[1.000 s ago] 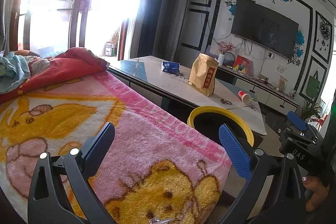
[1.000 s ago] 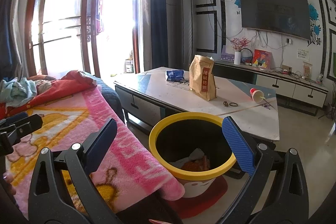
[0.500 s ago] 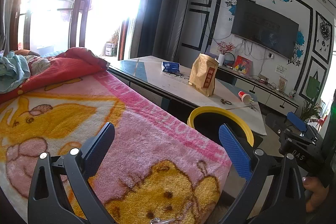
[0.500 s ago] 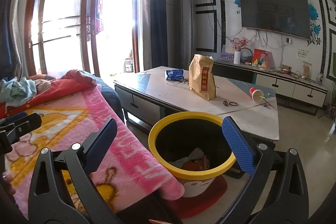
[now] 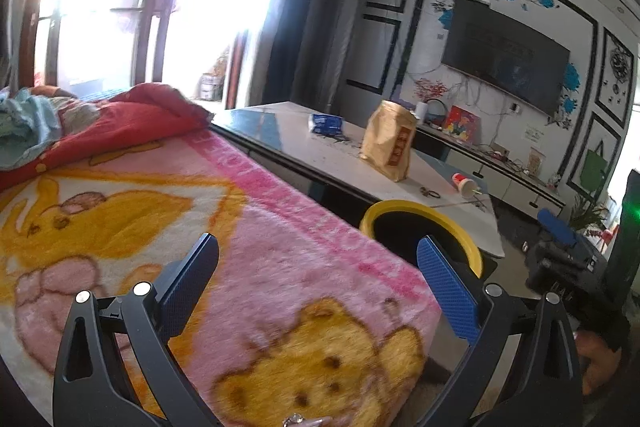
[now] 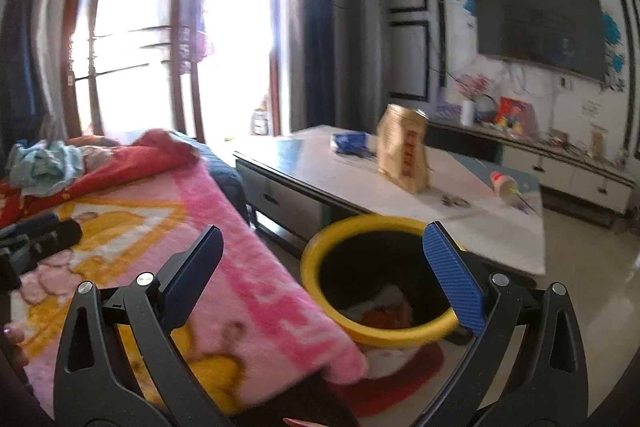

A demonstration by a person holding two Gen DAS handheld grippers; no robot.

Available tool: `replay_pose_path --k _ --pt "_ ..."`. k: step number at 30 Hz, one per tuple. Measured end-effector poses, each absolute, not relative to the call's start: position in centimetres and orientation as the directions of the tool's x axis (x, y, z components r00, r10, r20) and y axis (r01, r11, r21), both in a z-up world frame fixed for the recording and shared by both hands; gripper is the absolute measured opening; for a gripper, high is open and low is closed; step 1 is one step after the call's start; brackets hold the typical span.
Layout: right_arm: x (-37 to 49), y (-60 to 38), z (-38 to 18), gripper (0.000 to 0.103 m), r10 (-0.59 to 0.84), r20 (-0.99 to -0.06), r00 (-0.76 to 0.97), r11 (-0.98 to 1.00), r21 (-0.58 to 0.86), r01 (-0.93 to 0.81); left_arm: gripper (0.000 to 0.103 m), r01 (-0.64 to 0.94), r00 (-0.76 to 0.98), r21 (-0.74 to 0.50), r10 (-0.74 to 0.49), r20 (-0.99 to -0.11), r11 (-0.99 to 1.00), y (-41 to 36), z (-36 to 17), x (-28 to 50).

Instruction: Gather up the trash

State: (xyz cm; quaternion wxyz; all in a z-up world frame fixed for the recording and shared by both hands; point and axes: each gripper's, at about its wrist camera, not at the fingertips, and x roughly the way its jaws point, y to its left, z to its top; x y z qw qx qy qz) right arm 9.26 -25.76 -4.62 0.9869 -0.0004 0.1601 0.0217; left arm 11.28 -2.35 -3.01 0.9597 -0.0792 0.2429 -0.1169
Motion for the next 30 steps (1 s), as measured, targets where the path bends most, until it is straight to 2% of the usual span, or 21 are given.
replay_pose_path --k 3,5,8,10,12,15,19,21,30 --pt "10.5 -20.5 -3.2 0.092 0.197 -0.325 0.925 0.98 0.035 -0.197 0.097 0.067 0.86 -0.242 -0.179 -0.479 0.968 3.2 -3.0 10.5" --pt "11.6 -15.9 -2.6 0.092 0.312 -0.362 0.878 0.948 0.063 -0.311 0.097 -0.062 0.862 -0.245 -0.072 -0.501 0.967 7.9 -2.9 9.7" --pt "13.5 -3.9 -3.5 0.092 0.53 -0.529 0.662 0.821 0.127 -0.556 0.097 -0.39 0.781 -0.149 0.24 -0.577 0.909 18.2 -3.5 7.8" --pt "13.7 3.0 -5.0 0.092 0.583 -0.618 0.527 0.748 0.154 -0.646 0.097 -0.562 0.672 -0.092 0.389 -0.63 0.822 24.7 -4.5 6.4" --pt "13.0 11.5 -7.5 0.092 0.597 -0.706 0.38 0.655 0.156 -0.739 0.097 -0.68 0.555 -0.05 0.468 -0.688 0.732 30.3 -6.0 5.4" --pt "10.8 19.7 -10.9 0.092 0.539 -0.782 0.311 0.59 0.087 -0.803 0.097 -0.793 0.394 0.009 0.523 -0.756 0.61 37.3 -9.1 4.1" --pt "9.5 25.0 -14.8 0.093 0.471 -0.835 0.284 0.584 0.054 -0.81 0.098 -0.839 0.282 0.063 0.531 -0.799 0.541 41.2 -12.4 3.6" --pt "9.4 25.0 -15.5 0.093 0.477 -0.816 0.326 0.595 0.027 -0.803 0.098 -0.842 0.32 -0.006 0.492 -0.81 0.539 41.7 -12.7 3.2" --pt "9.6 25.3 -15.4 0.093 0.461 -0.82 0.341 0.595 0.001 -0.804 0.098 -0.842 0.32 -0.007 0.489 -0.811 0.54 41.4 -12.8 2.9"
